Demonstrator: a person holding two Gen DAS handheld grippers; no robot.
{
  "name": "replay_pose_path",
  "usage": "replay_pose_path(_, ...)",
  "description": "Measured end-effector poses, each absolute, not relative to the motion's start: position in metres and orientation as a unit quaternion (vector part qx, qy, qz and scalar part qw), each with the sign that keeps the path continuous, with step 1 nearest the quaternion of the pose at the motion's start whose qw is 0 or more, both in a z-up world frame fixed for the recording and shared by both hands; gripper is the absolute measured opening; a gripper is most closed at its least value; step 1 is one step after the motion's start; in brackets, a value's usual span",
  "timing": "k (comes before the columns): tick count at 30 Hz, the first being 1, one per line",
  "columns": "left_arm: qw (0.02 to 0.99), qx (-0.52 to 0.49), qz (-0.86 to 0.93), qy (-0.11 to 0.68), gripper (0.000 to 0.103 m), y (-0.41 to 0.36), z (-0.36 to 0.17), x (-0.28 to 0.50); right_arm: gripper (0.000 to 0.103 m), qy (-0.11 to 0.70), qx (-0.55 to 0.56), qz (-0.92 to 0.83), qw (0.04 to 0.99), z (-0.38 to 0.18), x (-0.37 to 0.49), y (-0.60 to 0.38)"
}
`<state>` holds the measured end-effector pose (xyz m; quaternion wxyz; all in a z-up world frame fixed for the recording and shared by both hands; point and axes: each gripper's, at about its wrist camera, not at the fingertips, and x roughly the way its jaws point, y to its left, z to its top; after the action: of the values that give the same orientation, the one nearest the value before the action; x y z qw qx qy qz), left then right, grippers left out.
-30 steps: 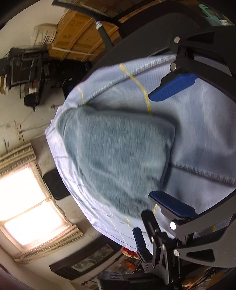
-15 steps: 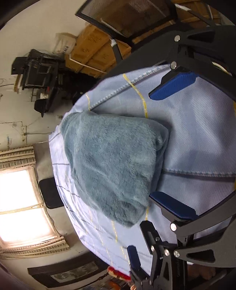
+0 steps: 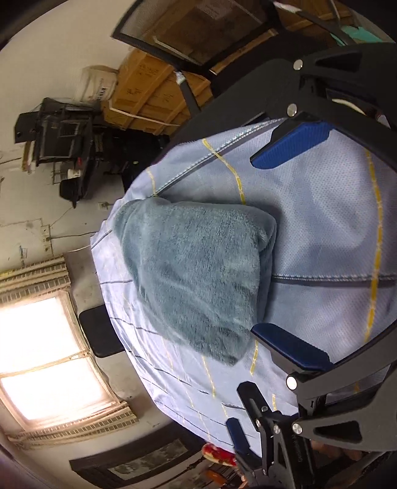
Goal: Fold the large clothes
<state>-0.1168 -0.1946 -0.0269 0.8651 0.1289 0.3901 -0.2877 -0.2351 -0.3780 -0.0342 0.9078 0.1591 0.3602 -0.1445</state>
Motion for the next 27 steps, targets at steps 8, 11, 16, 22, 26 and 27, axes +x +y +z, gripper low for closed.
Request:
replay_pose_path(8, 0.884, 0.133, -0.289, 0.343, 0.100, -0.191, 0.002, -0.159, 0.098, 0.335, 0.100, -0.132, 0.927, 0.000, -0.263, -0.346)
replay_pose_path(11, 0.898, 0.136, -0.272, 0.319, 0.100, -0.185, 0.012, -0.176, 0.098, 0.333, 0.097, -0.137, 0.928, 0.006, -0.273, -0.343)
replay_pose_path(16, 0.912, 0.135, -0.258, 0.288, 0.100, -0.173, 0.025, -0.197, 0.098, 0.305, 0.091, -0.133, 0.939, 0.018, -0.291, -0.334)
replay_pose_path(22, 0.932, 0.143, -0.231, 0.241, 0.100, -0.161, 0.040, -0.220, 0.098, 0.278, 0.092, -0.131, 0.947, 0.032, -0.308, -0.324)
replay_pose_path(26, 0.935, 0.139, -0.229, 0.232, 0.100, -0.154, 0.044, -0.224, 0.098, 0.270, 0.097, -0.127, 0.950, 0.036, -0.312, -0.319)
replay_pose_path(27, 0.936, 0.138, -0.229, 0.231, 0.100, -0.153, 0.045, -0.225, 0.098, 0.269, 0.097, -0.127, 0.950, 0.036, -0.313, -0.319)
